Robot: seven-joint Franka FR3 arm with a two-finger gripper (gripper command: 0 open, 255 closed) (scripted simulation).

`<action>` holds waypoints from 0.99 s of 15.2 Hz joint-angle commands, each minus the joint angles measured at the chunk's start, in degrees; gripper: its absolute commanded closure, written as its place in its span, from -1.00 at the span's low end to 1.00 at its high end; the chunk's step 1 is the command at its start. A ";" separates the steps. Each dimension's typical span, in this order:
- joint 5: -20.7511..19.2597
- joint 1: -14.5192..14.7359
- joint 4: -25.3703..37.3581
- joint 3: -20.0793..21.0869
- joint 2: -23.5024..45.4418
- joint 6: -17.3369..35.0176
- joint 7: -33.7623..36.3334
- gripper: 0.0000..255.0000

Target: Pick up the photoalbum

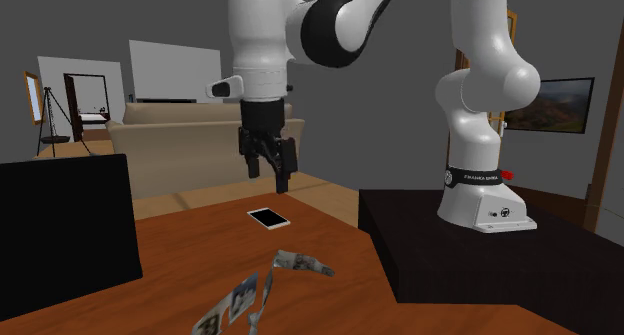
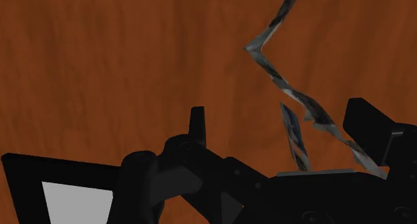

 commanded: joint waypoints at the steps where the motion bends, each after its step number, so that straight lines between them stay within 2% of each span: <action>1: -1.51 1.10 1.39 0.57 3.71 1.11 0.41 -1.00; 9: -7.53 5.88 8.56 1.25 18.43 3.83 0.82 -1.00; 15: -9.10 6.74 9.58 0.36 22.40 6.42 1.97 -1.00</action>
